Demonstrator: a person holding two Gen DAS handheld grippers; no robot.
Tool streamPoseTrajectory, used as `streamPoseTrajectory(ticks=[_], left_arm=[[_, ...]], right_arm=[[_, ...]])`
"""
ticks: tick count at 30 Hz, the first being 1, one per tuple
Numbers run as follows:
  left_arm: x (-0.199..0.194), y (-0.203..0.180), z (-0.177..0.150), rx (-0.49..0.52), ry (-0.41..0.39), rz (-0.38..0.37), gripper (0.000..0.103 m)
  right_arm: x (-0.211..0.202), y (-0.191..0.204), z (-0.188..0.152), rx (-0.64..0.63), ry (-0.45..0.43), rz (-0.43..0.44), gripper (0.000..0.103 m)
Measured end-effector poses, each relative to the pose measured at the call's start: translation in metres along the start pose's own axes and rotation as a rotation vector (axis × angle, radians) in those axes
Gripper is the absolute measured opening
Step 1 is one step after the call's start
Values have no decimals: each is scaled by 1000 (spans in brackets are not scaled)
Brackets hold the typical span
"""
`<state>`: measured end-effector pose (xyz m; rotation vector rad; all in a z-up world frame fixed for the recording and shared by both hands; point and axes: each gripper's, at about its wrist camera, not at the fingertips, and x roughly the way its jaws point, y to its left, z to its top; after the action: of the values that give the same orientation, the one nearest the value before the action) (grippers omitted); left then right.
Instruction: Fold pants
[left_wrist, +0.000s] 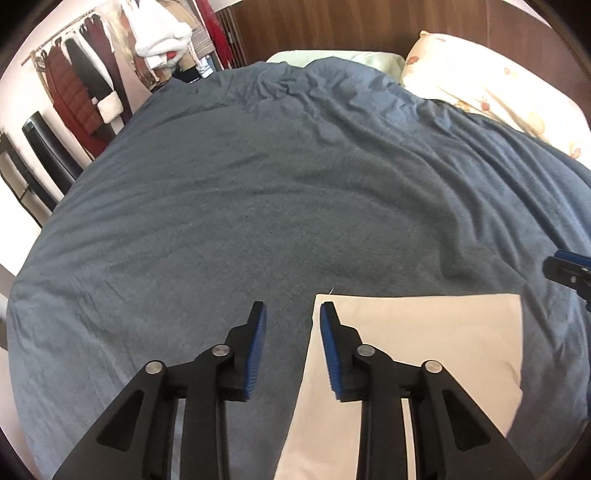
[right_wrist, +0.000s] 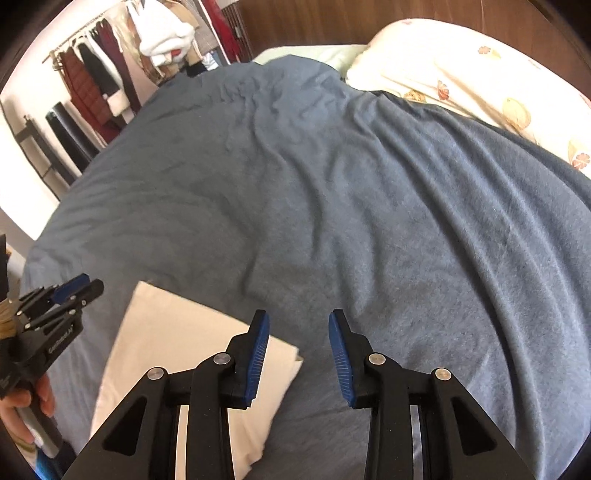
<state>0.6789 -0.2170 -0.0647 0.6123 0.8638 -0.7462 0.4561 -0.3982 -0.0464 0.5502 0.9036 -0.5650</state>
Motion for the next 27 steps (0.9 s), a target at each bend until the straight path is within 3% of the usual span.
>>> streamPoseTrajectory(ticks=[2, 6, 11, 18, 22, 27], left_arm=[[-10, 4, -1, 15, 3, -11, 32], [-23, 5, -8, 55, 32, -33, 40], [-35, 4, -30, 99, 82, -38, 41], [-59, -9, -65, 116, 72, -57, 42], [-47, -13, -65, 158, 59, -57, 42], [-16, -4, -46, 109, 65, -108, 42]], right_arm=[[-7, 5, -1, -5, -11, 9, 44], [-17, 12, -6, 10, -24, 19, 44], [-23, 14, -15, 23, -6, 27, 44], [-31, 11, -37, -5, 29, 37, 44], [-33, 3, -47, 52, 22, 37, 44], [-21, 4, -55, 110, 41, 43, 44]])
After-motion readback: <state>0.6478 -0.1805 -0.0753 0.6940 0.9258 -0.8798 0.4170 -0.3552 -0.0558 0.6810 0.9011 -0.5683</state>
